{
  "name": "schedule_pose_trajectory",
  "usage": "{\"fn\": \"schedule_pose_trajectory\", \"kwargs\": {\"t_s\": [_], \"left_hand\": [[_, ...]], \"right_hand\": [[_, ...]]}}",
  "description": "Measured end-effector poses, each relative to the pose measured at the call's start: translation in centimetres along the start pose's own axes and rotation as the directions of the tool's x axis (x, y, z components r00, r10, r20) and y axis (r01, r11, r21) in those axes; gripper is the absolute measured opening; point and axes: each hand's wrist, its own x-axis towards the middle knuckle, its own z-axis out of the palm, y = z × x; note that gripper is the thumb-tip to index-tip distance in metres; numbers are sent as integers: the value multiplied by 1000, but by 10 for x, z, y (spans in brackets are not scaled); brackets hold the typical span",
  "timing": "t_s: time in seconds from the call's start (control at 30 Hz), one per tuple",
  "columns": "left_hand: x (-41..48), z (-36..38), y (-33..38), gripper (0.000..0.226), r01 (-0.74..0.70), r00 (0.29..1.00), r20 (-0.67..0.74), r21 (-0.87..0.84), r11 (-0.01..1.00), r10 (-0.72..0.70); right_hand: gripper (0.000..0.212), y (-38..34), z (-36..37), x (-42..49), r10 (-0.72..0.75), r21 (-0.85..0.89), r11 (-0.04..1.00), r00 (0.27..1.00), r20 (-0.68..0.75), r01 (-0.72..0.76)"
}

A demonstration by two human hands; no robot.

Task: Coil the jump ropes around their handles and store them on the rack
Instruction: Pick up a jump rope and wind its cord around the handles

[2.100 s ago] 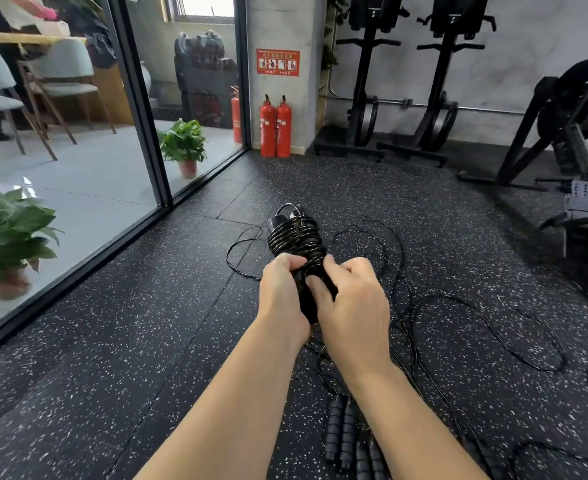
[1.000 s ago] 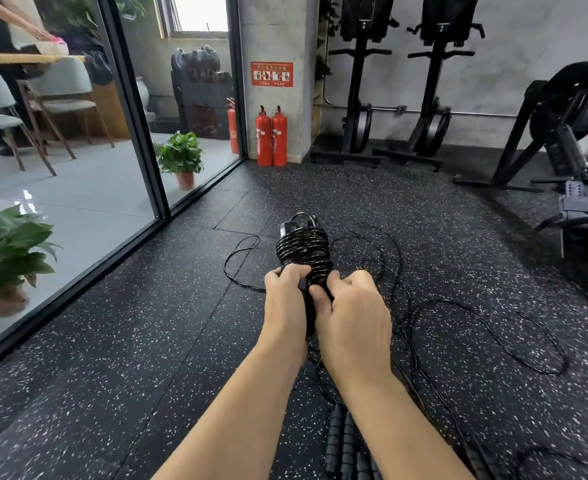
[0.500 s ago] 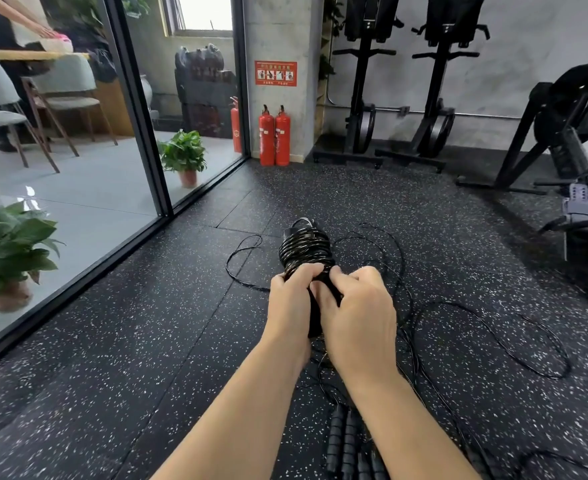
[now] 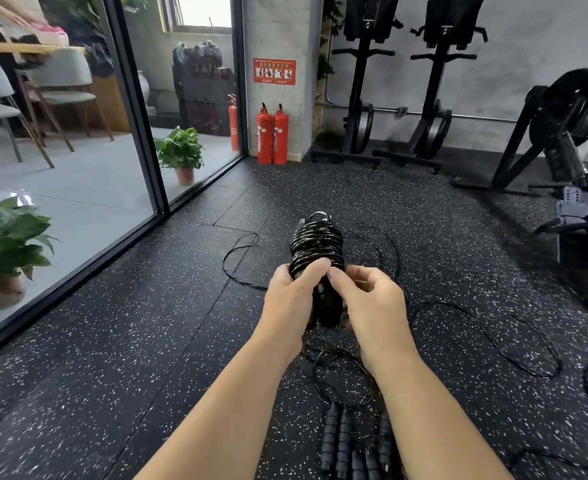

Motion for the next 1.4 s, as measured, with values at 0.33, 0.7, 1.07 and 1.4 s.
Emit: {"fn": "schedule_pose_trajectory", "kwargs": {"t_s": [0.33, 0.7, 1.07, 1.4], "left_hand": [[-6, -4, 11, 41, -71, 983, 174, 105, 992, 52], [-9, -8, 10, 30, 52, 986, 149, 124, 991, -71], [-6, -8, 8, 10, 9, 982, 188, 51, 999, -18], [-6, -11, 13, 13, -84, 986, 155, 172, 982, 58]], "right_hand": [[12, -6, -14, -1, 38, 75, 996, 994, 105, -46], [19, 0, -4, 1, -24, -80, 997, 999, -21, 22], [20, 4, 4, 3, -113, -235, 968, 989, -99, 87], [14, 1, 3, -4, -310, -436, 869, 944, -109, 235]]}}
